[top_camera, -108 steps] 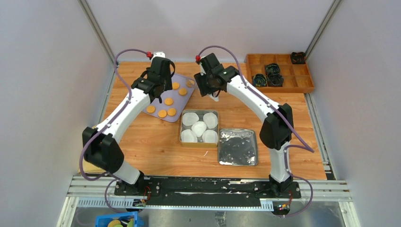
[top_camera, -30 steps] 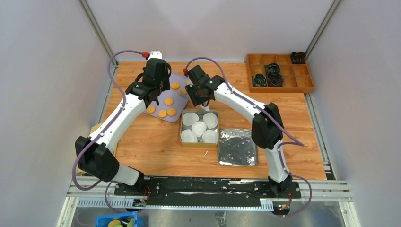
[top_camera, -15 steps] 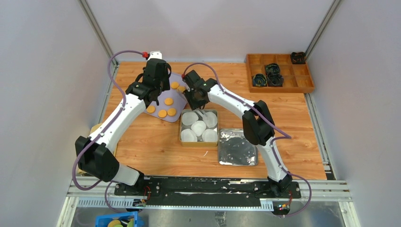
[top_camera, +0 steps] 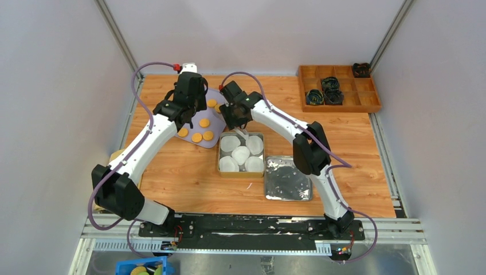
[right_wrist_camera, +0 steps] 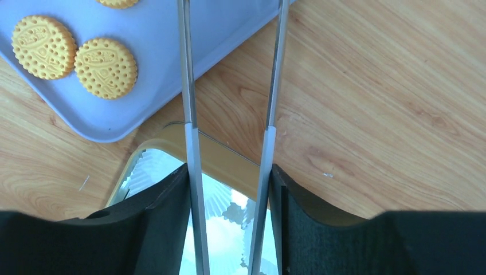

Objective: Pack the cookies

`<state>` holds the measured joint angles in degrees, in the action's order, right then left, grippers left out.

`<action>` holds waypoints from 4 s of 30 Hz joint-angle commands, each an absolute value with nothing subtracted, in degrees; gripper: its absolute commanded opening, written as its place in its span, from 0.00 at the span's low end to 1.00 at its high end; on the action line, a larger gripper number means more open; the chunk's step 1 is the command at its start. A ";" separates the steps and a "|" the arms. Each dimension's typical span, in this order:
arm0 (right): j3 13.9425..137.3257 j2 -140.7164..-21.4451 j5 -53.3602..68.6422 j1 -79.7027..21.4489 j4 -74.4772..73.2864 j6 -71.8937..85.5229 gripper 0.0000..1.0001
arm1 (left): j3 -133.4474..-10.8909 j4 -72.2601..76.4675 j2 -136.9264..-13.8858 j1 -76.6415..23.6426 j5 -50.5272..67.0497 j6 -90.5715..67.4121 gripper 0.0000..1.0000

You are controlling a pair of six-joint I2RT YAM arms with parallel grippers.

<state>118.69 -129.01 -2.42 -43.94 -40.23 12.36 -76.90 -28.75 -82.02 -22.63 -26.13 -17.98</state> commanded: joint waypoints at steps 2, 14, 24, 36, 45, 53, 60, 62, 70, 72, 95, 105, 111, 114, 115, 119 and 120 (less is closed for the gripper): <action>122.42 -131.74 -1.28 -42.84 -41.88 13.10 0.43 | -76.04 -27.53 -81.50 -22.76 -26.13 -17.55 0.54; 118.23 -126.33 0.07 -42.14 -40.79 12.41 0.19 | -76.35 -27.85 -81.60 -22.76 -25.45 -17.91 0.54; 108.38 -110.57 -2.70 -43.06 -40.04 10.36 0.14 | -76.26 -27.68 -81.30 -22.77 -25.13 -18.18 0.54; 84.65 -82.98 -8.02 -47.17 -45.67 12.83 0.10 | -76.10 -27.15 -82.98 -22.76 -21.38 -20.06 0.54; 73.82 -70.79 -10.04 -55.68 -53.18 22.63 0.09 | -76.57 -26.88 -84.02 -22.86 -18.80 -20.89 0.53; 69.69 -68.72 -11.34 -62.64 -57.18 28.21 0.07 | -75.50 -26.96 -82.90 -22.85 -16.98 -21.74 0.54; 69.63 -70.08 -13.49 -66.26 -61.13 31.06 0.08 | -73.80 -26.58 -81.40 -22.85 -16.69 -21.97 0.54; 69.65 -70.36 -14.18 -66.68 -61.56 31.55 0.08 | -73.52 -26.36 -81.10 -22.85 -16.69 -21.88 0.54; 70.40 -72.86 -15.50 -66.94 -62.23 32.25 0.27 | -73.61 -26.53 -81.48 -22.85 -15.91 -21.36 0.55; 70.93 -73.47 -15.82 -66.95 -62.18 31.96 0.31 | -73.80 -26.57 -81.64 -22.86 -15.82 -21.28 0.55; 73.59 -74.29 -14.70 -66.97 -59.20 29.69 0.46 | -74.82 -27.07 -79.49 -22.90 -15.56 -20.13 0.62; 72.92 -72.94 -15.40 -66.93 -58.75 30.03 0.46 | -74.80 -26.99 -79.31 -22.90 -15.51 -20.15 0.63; 76.37 -73.72 -17.13 -66.97 -57.52 27.39 0.43 | -76.00 -27.43 -78.83 -22.85 -15.58 -20.00 0.63; 79.32 -75.70 -19.19 -66.93 -54.70 24.24 0.43 | -76.90 -28.12 -77.76 -22.85 -18.36 -20.76 0.63; 80.04 -76.54 -19.78 -66.89 -53.17 23.20 0.43 | -76.86 -28.07 -77.25 -22.85 -19.58 -20.80 0.63; 83.96 -81.52 -20.52 -66.19 -47.25 18.93 0.43 | -77.61 -28.23 -76.42 -22.85 -22.12 -20.31 0.63; 85.31 -83.33 -20.44 -65.93 -46.16 18.08 0.43 | -78.13 -28.85 -76.44 -22.85 -22.77 -20.35 0.63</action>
